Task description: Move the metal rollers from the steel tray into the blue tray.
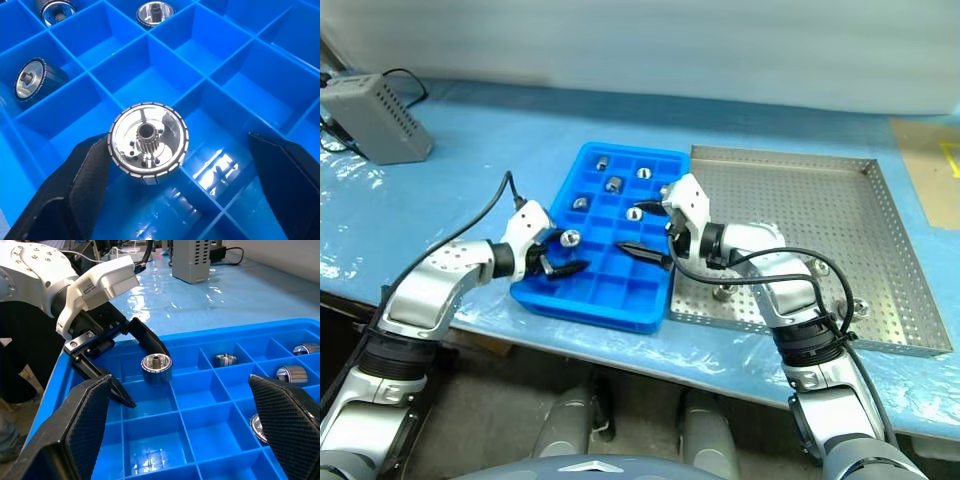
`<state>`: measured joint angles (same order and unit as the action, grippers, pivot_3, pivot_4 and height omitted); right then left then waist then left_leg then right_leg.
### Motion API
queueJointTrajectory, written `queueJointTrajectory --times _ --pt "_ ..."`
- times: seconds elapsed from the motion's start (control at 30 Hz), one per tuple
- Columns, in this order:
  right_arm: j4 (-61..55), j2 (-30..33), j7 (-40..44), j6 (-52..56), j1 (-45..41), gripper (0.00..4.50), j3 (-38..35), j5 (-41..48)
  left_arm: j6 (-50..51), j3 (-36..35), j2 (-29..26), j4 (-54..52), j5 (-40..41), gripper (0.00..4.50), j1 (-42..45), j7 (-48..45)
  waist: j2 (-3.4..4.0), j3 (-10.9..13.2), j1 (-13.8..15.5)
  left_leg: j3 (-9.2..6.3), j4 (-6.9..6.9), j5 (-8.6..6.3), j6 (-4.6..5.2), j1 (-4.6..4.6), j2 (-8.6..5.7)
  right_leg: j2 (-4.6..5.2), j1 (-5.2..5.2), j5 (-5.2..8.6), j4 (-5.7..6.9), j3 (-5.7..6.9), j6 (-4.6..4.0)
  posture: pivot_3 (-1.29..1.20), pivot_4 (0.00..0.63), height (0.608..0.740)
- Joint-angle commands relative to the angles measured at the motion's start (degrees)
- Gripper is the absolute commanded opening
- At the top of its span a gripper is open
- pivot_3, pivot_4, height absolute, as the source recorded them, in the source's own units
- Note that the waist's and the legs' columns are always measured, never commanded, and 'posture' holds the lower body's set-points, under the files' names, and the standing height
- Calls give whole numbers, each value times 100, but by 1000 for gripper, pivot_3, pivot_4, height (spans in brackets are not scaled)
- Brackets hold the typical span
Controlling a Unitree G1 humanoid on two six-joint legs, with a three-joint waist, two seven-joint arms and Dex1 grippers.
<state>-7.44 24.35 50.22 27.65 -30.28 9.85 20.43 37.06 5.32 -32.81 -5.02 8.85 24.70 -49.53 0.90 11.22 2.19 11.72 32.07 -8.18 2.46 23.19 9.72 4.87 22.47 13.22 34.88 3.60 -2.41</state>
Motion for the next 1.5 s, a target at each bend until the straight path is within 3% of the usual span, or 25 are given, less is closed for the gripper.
queueJointTrajectory --times 0.03,0.57,1.33,1.43,1.5 --pt "-294 -12 -54 -124 50 4500 -71 16 122 -102 -60 54 115 4289 167 51 0 0 8 0 -1 1 -1 1 2 -2 0 -3 -1 0 -6 -97 150 740" --pt "-332 -52 -273 -257 245 4500 4 -113 -262 -18 -374 707 38 4289 618 -61 0 0 -2 2 0 3 -4 22 11 -17 25 -6 0 -7 -26 -147 150 740" --pt "-369 27 -394 -354 352 4500 -65 -259 179 346 -169 936 26 4289 709 96 0 -1 -74 3 1 3 -5 10 15 -25 14 -6 0 -15 -27 -170 150 740" --pt "-357 22 -408 -357 340 4500 -63 -266 211 339 -191 898 33 3749 705 104 1 -2 -105 3 1 3 -5 10 14 -25 14 -6 0 -17 -27 -170 150 740" --pt "-353 20 -419 -362 335 4500 -55 -277 287 354 -190 899 8 3098 718 156 1 -2 -109 3 1 3 -5 9 14 -25 13 -6 0 -17 -27 -171 150 740"
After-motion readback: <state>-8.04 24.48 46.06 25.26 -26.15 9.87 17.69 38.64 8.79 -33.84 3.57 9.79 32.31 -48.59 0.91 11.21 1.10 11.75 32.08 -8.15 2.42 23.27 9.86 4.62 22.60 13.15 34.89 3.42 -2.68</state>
